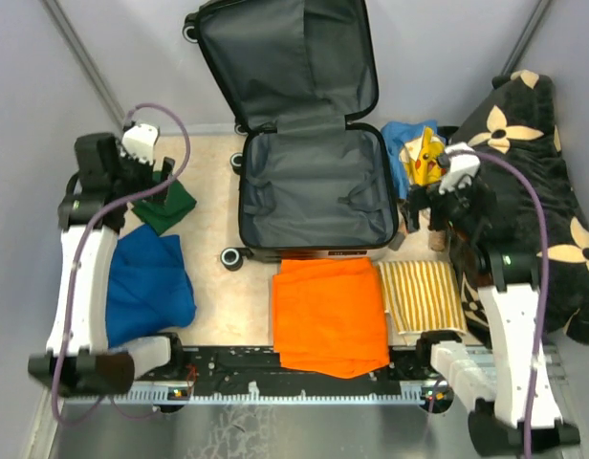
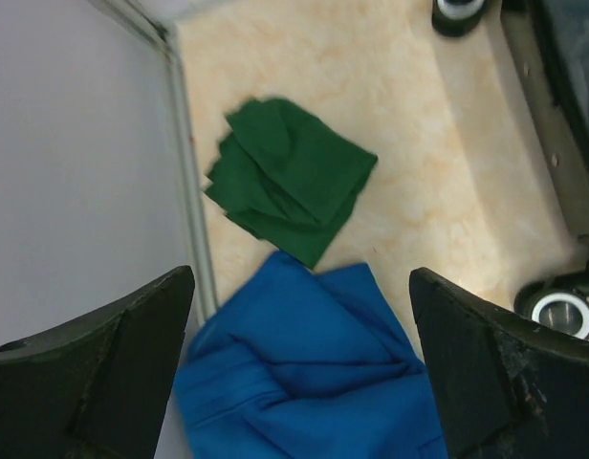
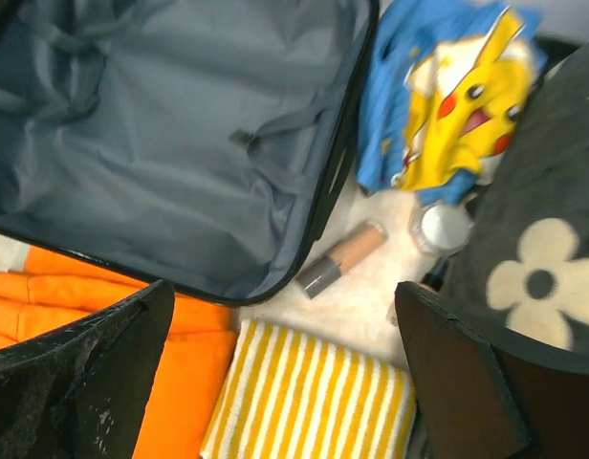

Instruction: Pack the luggage

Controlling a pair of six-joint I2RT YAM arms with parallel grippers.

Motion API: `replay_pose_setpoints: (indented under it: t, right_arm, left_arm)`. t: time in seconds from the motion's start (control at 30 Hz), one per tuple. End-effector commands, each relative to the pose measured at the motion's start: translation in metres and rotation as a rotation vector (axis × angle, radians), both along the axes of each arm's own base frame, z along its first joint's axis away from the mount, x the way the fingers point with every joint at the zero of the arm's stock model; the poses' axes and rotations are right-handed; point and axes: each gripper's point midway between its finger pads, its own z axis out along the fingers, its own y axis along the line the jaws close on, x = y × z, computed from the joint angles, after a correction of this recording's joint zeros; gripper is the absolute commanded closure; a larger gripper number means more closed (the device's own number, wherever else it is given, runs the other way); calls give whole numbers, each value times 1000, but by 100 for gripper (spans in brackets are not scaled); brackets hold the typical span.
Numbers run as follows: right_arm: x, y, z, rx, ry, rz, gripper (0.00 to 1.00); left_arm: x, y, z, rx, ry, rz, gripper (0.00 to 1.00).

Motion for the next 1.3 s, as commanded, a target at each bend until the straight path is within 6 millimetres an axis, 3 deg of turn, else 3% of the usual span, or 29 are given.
replay_pose_setpoints:
  t: [0.0,0.1,0.23,0.43,0.63,0.87,1.03,1.1,1.27]
  right_arm:
    - [26,14,-24,28,124,78,1]
    - [40,27,-42,65,212,137,1]
    - [52,50,-60,102,286,203,1]
    - [55,92,-64,138,337,310,1]
    - [52,140,-57,186,374,428,1]
    - [37,200,-54,213,409,579,1]
    - [34,218,-57,208,421,623,1]
    - [34,220,-58,210,422,623,1]
    - [34,225,-60,236,439,640,1]
  left_arm:
    - [8,1,-54,-58,269,-33,0]
    - [7,15,-86,-64,402,-34,0]
    - [-13,44,-117,-77,554,-17,0]
    - [-61,92,-138,-77,704,11,0]
    - [-116,118,-155,-27,833,-15,0]
    - [-179,116,-198,65,993,-87,0]
    - [-222,103,-240,111,1105,-165,0]
    - [-230,103,-260,138,1119,-172,0]
    - [-217,96,-297,92,1066,-187,0]
